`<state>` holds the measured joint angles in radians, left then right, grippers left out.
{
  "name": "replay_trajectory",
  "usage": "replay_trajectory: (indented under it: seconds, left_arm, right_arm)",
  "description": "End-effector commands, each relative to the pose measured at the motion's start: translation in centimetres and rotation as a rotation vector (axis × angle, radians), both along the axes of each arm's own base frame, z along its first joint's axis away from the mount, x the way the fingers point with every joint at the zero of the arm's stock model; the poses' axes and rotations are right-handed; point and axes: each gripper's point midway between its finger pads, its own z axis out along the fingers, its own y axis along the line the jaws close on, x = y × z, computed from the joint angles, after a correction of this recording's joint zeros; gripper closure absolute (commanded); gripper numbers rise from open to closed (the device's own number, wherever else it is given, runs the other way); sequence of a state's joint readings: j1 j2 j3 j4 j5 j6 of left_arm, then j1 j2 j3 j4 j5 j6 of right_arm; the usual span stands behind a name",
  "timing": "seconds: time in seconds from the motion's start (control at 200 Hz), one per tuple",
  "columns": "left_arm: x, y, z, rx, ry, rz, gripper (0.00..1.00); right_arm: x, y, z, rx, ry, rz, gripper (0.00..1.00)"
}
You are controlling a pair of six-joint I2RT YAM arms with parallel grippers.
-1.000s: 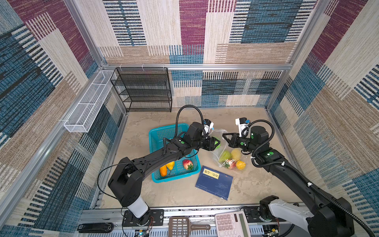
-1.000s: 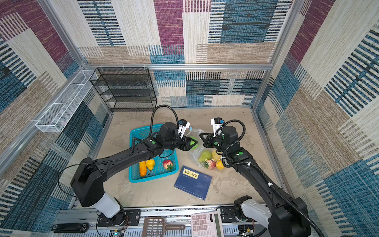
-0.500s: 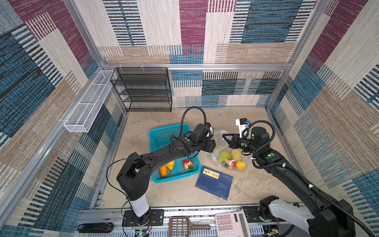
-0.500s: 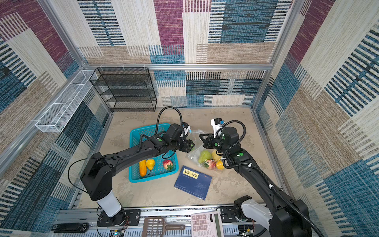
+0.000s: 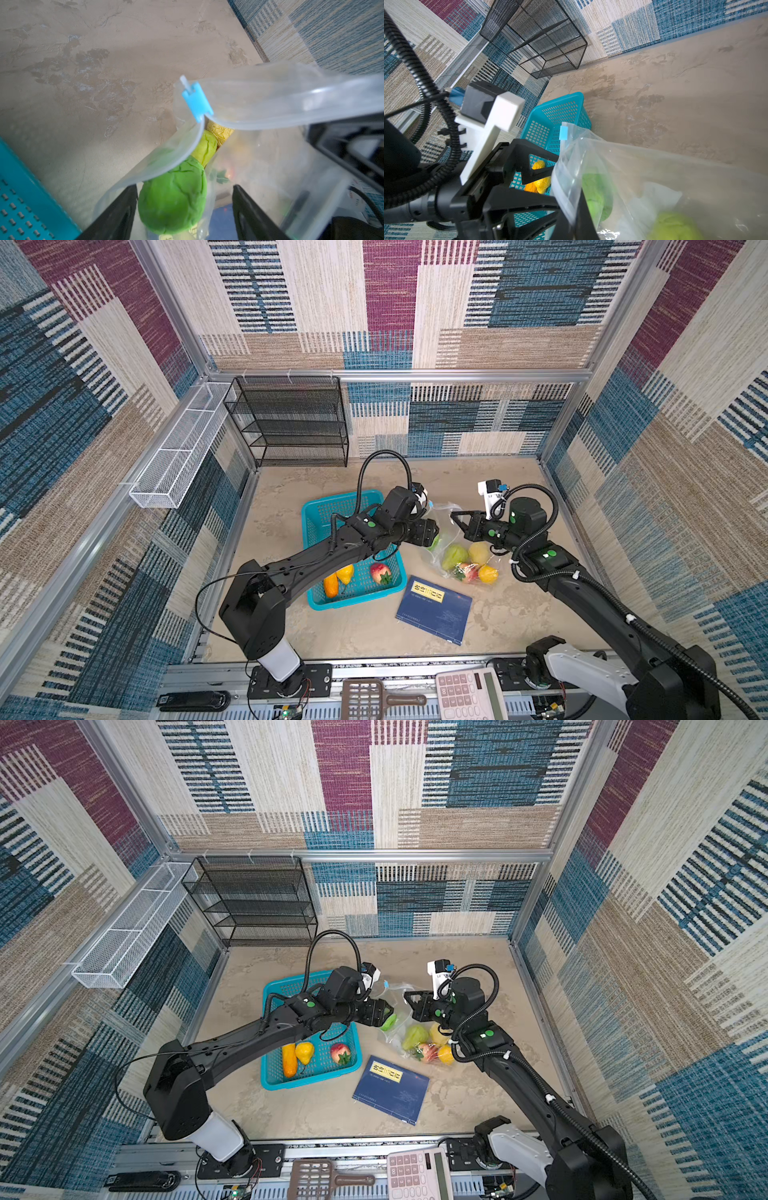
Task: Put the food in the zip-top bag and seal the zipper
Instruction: 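Move the left gripper back over the basket toward the red fruit, then lower the left gripper and grasp the red strawberry-shaped fruit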
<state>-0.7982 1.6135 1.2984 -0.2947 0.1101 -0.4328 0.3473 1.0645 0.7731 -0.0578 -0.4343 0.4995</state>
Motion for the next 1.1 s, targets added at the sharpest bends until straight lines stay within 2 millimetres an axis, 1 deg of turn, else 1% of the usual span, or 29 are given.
replay_trajectory:
  seconds: [0.0,0.11,0.18,0.235,0.346,0.526,0.656,0.751,0.856,1.092]
  left_arm:
    - [-0.1,0.2,1.7,-0.063,-0.022,0.021,0.26]
    - [-0.3,1.4,2.7,-0.086,-0.050,0.056,0.26]
    - [-0.2,2.6,3.2,-0.097,-0.082,0.094,0.26]
    - [-0.1,3.7,3.3,-0.096,-0.103,0.129,0.26]
    - [0.1,5.5,2.5,-0.082,-0.101,0.182,0.25]
    - [0.2,7.8,0.2,-0.057,-0.050,0.242,0.25]
    - [0.3,10.1,-1.6,-0.022,-0.016,0.301,0.25]
    - [0.0,11.9,-3.0,0.032,0.015,0.335,0.25]
    - [-1.0,13.2,-4.7,0.113,0.067,0.322,0.25]
    - [-4.6,14.3,-7.8,0.232,0.210,0.238,0.26]
  right_arm:
    - [0.4,-0.1,0.7,0.010,-0.029,-0.018,1.00]
    - [0.5,-0.3,0.8,0.009,-0.028,-0.027,1.00]
    - [0.4,-0.3,1.0,0.011,-0.031,-0.028,1.00]
    - [0.4,-0.3,1.2,0.013,-0.036,-0.030,1.00]
    - [0.5,-0.3,1.4,0.015,-0.038,-0.028,1.00]
    - [0.5,-0.2,1.5,0.017,-0.038,-0.026,1.00]
    - [0.5,-0.3,1.5,0.014,-0.035,-0.030,1.00]
    - [0.4,-0.3,1.4,0.011,-0.034,-0.029,1.00]
    - [0.5,-0.3,1.4,0.009,-0.033,-0.031,1.00]
    - [0.8,-0.1,1.0,0.014,-0.021,-0.027,1.00]
